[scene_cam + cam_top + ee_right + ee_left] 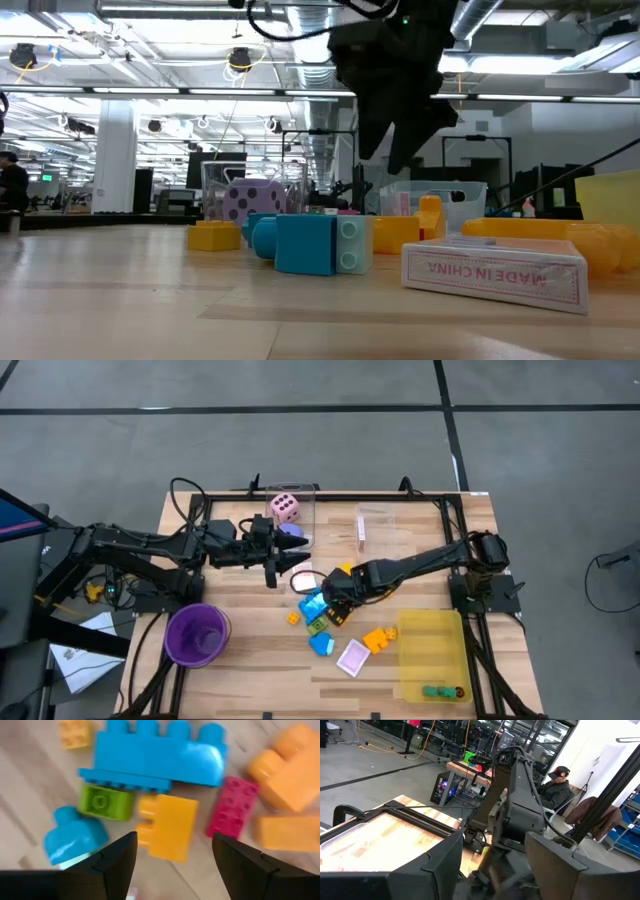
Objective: Pick & Place Toys
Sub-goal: Put the light green game piece into the bin
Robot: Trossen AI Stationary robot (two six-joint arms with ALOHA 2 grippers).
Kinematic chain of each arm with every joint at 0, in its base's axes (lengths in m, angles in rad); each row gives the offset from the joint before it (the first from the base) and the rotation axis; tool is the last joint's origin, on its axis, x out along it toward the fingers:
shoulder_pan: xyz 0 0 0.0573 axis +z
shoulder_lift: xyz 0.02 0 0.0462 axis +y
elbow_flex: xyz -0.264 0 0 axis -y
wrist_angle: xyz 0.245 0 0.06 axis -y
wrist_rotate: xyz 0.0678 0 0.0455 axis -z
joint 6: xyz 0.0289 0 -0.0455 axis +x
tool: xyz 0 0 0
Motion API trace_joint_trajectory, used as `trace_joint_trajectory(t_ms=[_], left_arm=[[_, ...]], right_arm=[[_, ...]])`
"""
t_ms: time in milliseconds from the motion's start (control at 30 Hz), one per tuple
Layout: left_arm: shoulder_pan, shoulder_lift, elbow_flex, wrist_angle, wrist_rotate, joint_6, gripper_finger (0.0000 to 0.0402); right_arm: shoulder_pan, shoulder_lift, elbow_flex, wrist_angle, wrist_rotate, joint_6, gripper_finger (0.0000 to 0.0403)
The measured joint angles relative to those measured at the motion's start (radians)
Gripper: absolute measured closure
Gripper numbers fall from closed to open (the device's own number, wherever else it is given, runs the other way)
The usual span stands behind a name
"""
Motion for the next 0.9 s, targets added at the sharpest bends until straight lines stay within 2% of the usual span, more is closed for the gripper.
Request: trace_joint_trajectory(t_ms=[233,533,700,900], left_arm=[[0.000,0.000,0.000,0.000,0.003,-0.003,0.0189],[0.000,0.000,0.000,0.000,0.003,-0.008,0.0189],[0.000,0.000,0.000,0.000,0.002,-0.008,0.0189],[0.000,0.000,0.000,0.000,0.002,-0.008,0.0189]], right_arm=[[0.037,0.000,0.000,0.157,-0.025,-0.180,0.0153],[0.068,0.000,0.000,0.255,-0.001,-0.558,0.0157],[0.077,0.000,0.000,0.289,0.005,-0.902,0.0178],[0.067,0.000,0.000,0.305,-0.006,-1.001,0.0214]])
